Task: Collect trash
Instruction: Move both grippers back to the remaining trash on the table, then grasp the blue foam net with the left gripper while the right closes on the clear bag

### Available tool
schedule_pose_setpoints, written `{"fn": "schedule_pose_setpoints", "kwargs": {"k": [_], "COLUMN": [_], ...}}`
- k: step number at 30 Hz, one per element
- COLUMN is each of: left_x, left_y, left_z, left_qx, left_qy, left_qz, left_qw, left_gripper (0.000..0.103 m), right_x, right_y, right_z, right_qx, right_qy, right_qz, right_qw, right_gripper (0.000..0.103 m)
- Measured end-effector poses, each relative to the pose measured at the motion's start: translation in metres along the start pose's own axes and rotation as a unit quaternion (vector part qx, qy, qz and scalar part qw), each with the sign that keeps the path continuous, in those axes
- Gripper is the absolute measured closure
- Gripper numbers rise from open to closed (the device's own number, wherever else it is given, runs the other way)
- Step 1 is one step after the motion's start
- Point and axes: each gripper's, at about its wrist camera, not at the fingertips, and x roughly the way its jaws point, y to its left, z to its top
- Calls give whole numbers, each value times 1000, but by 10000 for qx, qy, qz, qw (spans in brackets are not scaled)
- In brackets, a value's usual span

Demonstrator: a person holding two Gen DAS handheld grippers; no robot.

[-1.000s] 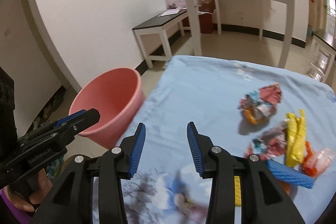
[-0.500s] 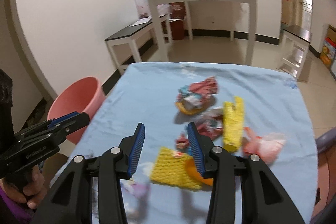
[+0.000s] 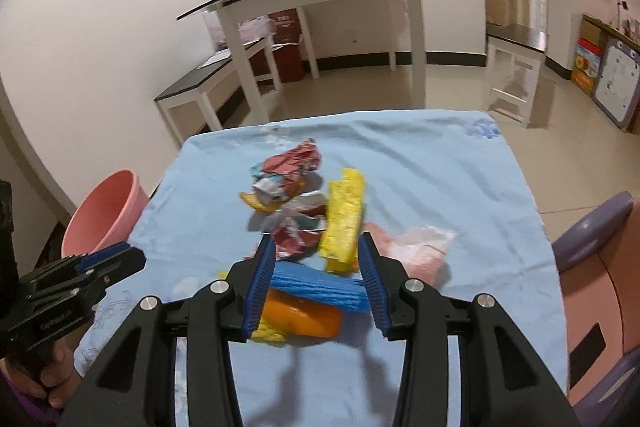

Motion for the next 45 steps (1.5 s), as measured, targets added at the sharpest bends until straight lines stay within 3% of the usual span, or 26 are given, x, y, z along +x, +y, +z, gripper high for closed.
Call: {"fn": "schedule_pose_setpoints", "kwargs": {"k": [11,18,24,32,38,41,45], "left_x": [14,28,38,59,86,91,91], "left_y": [-40,-78,-102,-128,-141,-142,-138], "left_z": [2,1,2,0,-11,-17,-17], "left_qx": [476,1169,1973,3019,3552,3728,3674], "left_qy": [254,382,358,494,545,414,317], "left_qz": [-613,-788,-726,-916,-673,-516,-534], "left_qw": [9967,9893,9770,9476,9308,9255,9280], "left_gripper": [66,66,66,66,66,66,66], "right_x": [-4,-2,1,3,5,7,11], "right_y": [-46,-65,-73,-84,-94,-96,-97], "right_z": [-5,-8,-11,-14,-16,-18,-18], "right_qx": [477,702,838,987,1127,1169,1189], "right_qy": [2,63,147,192,228,260,296], "right_qz": [-264,-290,-201,-242,-308,-300,-246], "right_qw": [9985,9971,9962,9946,9929,9924,9922], "right_gripper": [61,56,52,52,52,52,52]}}
